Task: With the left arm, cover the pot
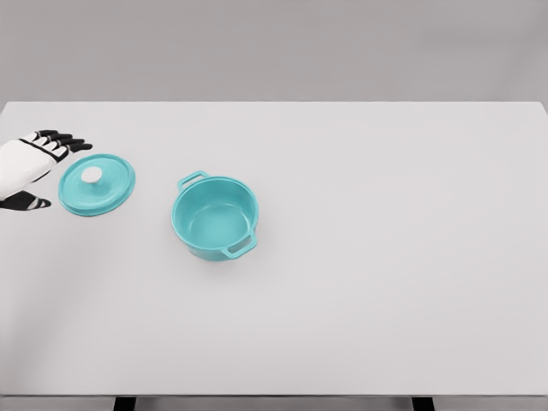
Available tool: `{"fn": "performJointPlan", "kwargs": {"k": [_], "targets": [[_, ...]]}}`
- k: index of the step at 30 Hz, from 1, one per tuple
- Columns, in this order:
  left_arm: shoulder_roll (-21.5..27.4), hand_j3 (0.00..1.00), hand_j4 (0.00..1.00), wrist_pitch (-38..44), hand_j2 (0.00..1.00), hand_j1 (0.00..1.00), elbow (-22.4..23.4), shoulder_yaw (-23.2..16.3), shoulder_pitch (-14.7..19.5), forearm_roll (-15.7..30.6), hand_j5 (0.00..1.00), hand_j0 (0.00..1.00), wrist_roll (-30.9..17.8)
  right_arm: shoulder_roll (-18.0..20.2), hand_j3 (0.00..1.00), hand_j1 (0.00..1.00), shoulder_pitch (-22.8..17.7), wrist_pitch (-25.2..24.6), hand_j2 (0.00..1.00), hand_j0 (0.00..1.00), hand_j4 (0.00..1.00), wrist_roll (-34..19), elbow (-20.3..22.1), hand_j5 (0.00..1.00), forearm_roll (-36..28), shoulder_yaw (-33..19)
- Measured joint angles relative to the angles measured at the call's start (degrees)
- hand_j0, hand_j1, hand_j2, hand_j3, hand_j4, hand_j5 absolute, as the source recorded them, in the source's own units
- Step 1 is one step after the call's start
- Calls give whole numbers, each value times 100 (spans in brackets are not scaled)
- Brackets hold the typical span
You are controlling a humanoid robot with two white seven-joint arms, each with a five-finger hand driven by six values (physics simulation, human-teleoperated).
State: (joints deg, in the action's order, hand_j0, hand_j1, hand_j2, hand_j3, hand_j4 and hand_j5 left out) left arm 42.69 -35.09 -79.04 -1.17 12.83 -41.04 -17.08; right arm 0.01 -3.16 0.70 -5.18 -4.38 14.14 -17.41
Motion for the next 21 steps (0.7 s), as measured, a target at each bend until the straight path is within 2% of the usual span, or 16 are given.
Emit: {"fn": "performJointPlan", "kwargs": {"k": [5, 8, 11, 13, 14, 15, 16, 17, 19, 20, 21], "targets": [[-5, 100, 100, 0, 100, 100, 2, -14, 26, 0, 100, 100, 0, 0, 100, 100, 0, 0, 100, 100, 100, 0, 0, 100, 0, 0], [-9, 100, 100, 1, 100, 100, 55, -21, 228, 59, 100, 100, -3, 0, 100, 100, 0, 0, 100, 100, 100, 0, 1, 100, -1, 0], [-10, 100, 100, 6, 100, 100, 264, -186, 738, 187, 100, 100, -282, 0, 100, 100, 0, 0, 100, 100, 100, 0, 0, 100, -2, 0], [-9, 100, 100, 9, 100, 100, 573, -508, 1371, 288, 100, 100, -677, 0, 100, 100, 0, 0, 100, 100, 100, 0, 1, 100, -1, 0], [-7, 100, 100, 6, 100, 100, 737, -727, 1485, 351, 100, 100, -811, 0, 100, 100, 0, 0, 100, 100, 100, 0, 1, 100, -1, 0], [-8, 100, 100, -16, 100, 100, 917, -970, 1862, 353, 100, 100, -911, 0, 100, 100, 0, 0, 100, 100, 100, 0, 1, 100, -1, 0], [-4, 98, 98, 5, 98, 98, 1099, -1204, 2030, 450, 98, 98, -971, 0, 100, 100, 0, 0, 100, 100, 100, 0, 1, 100, -1, 0], [-3, 91, 91, 3, 91, 91, 1246, -1418, 2074, 504, 91, 91, -1020, 0, 100, 100, 0, 0, 100, 100, 100, 0, 0, 100, 0, 0], [14, 87, 87, -2, 87, 87, 1433, -1778, 2179, 628, 87, 87, -1080, 0, 100, 100, 0, 0, 100, 100, 100, 0, 0, 100, 0, 0], [21, 79, 79, -3, 79, 79, 1498, -1906, 2206, 672, 79, 79, -1097, 0, 100, 100, 0, 0, 100, 100, 100, 0, 0, 100, 0, 0], [27, 76, 76, -4, 76, 76, 1555, -2011, 2224, 705, 76, 76, -1108, 0, 100, 100, 0, 0, 100, 100, 100, 0, 0, 100, 0, 0]]}}
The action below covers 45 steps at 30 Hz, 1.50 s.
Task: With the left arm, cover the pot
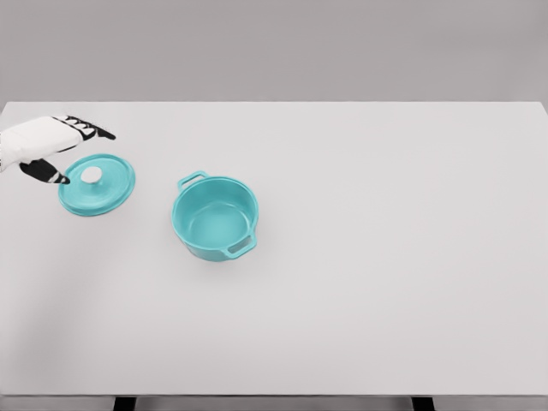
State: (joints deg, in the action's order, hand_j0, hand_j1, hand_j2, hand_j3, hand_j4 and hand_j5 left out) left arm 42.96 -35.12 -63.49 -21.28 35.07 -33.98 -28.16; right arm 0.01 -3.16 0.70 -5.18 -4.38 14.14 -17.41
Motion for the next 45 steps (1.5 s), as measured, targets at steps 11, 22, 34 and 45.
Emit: {"fn": "performJointPlan", "kwargs": {"k": [11, 22, 34, 45], "targets": [[-42, 77, 77, -1, 77, 77, 593, -330, 237, 94, 77, 77, -21, 0, 100, 100, 0, 0, 100, 100, 100, 0, 0, 100, -1, 0], [-157, 76, 76, -1, 76, 76, 722, -332, 229, 90, 76, 76, -8, 0, 100, 100, 0, 0, 100, 100, 100, 0, 0, 100, -1, 0], [-322, 73, 73, -1, 73, 73, 881, -332, 220, 78, 73, 73, 0, 0, 100, 100, 0, 0, 100, 100, 100, 0, 0, 100, -1, 0], [-385, 72, 72, 0, 72, 72, 1000, -337, 220, 53, 72, 72, 1, 0, 100, 100, 0, 0, 100, 100, 100, 0, 0, 100, 0, 0]]}}
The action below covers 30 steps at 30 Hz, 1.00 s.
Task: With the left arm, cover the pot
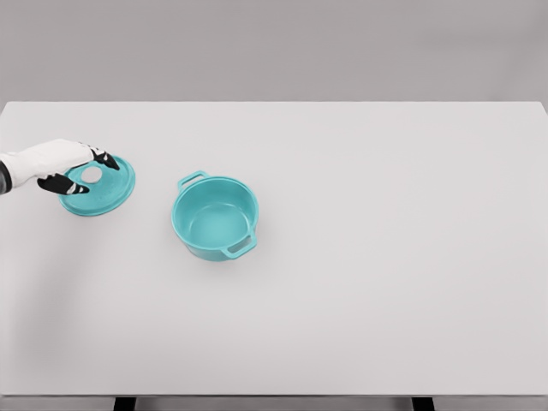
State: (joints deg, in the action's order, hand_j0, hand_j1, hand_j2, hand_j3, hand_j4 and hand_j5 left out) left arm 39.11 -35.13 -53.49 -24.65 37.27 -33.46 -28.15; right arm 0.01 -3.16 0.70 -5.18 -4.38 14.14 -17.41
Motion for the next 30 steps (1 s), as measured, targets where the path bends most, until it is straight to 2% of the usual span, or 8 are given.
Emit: {"fn": "performJointPlan", "kwargs": {"k": [3, 9, 16, 30], "targets": [[-8, 68, 68, 15, 68, 68, 33, 10, 0, 56, 68, 68, -1, 0, 100, 100, 0, 0, 100, 100, 100, 0, 0, 100, 0, 0], [-19, 66, 66, 14, 66, 66, 53, 6, 0, 45, 66, 66, 4, 0, 100, 100, 0, 0, 100, 100, 100, 0, 0, 100, -2, 0], [-9, 51, 51, 10, 51, 51, 56, 8, -18, 62, 51, 51, 7, 0, 100, 100, 0, 0, 100, 100, 100, 0, 0, 100, 0, 0], [30, 49, 49, -1, 49, 49, -130, 8, -44, 93, 49, 49, 21, 0, 100, 100, 0, 0, 100, 100, 100, 0, 0, 100, 0, 0]]}}
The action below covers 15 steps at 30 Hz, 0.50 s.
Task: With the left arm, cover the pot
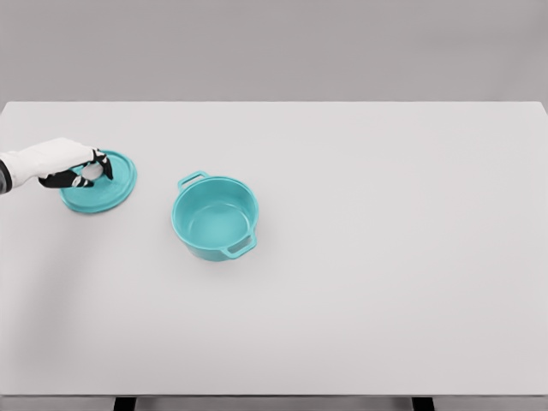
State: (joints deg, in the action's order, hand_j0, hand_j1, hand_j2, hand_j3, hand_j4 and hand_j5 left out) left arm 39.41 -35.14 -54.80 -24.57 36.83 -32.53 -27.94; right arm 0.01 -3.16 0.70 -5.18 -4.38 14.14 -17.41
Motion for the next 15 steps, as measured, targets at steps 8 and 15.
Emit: {"fn": "performJointPlan", "kwargs": {"k": [8, 15], "targets": [[126, 50, 50, 0, 50, 50, -402, -15, -17, 135, 50, 50, 33, 0, 100, 100, 0, 0, 100, 100, 100, 0, 0, 100, 0, 0], [349, 50, 50, -1, 50, 50, -891, -19, -185, 283, 50, 50, 39, 0, 100, 100, 0, 0, 100, 100, 100, 0, 0, 100, 0, 0]]}}
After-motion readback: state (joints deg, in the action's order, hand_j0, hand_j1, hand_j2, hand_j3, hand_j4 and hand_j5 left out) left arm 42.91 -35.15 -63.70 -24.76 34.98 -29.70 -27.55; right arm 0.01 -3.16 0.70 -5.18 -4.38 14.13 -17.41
